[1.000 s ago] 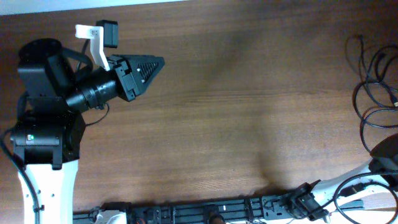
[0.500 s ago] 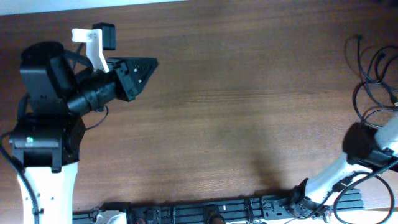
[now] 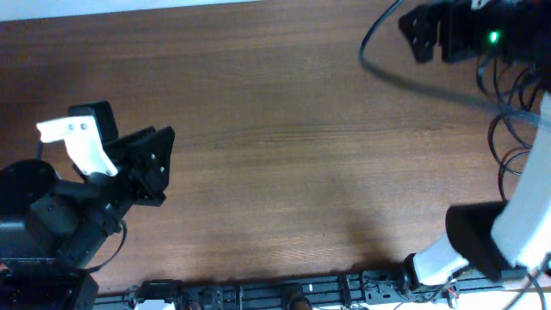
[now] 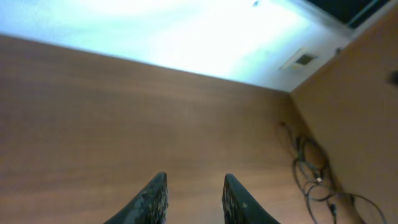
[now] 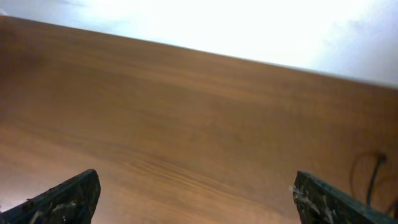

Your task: Untangle cables

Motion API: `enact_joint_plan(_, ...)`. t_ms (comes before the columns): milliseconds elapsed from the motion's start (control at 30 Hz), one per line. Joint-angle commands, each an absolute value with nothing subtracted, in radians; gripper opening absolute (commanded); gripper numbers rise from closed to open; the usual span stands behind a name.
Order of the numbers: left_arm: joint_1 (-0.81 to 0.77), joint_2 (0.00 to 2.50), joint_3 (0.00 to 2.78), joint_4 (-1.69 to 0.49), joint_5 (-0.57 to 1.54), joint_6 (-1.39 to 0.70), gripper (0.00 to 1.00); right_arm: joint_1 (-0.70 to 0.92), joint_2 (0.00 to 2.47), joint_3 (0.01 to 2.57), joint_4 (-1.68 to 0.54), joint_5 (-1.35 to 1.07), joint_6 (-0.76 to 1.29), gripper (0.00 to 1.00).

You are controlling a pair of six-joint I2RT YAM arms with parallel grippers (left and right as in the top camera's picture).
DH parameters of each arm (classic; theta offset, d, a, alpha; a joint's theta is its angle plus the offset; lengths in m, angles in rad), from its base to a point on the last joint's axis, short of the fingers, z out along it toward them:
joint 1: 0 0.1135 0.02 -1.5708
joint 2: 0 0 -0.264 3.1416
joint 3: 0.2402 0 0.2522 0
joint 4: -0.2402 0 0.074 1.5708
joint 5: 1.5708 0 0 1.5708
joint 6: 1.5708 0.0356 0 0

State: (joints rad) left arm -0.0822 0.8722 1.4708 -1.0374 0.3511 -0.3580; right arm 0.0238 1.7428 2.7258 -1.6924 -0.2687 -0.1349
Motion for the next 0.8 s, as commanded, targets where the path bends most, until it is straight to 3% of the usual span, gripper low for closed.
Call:
enact_joint_plan(0, -0.085, 0.877, 1.480, -1.073, 0.292, -0.342, 0.29, 0.098, 1.622, 2.732, -1.699, -0.214, -0.117, 0.98)
enact_joint_plan(333, -0.085, 0.876, 1.480, -1.076, 0.315, -0.343, 0.32, 0.178, 1.363, 2.666, -1.699, -0.025, -0.069, 0.98)
enact_joint_plan(600, -0.085, 0.876, 1.480, -1.076, 0.353, -0.343, 0.33, 0.178, 1.085, 2.230, -1.692, 0.089, -0.070, 0.98)
enact_joint_plan(767, -0.085, 0.876, 1.480, -1.075, 0.352, -0.343, 0.33, 0.177, 0.867, 1.888, -1.563, 0.106, -0.051, 0.98)
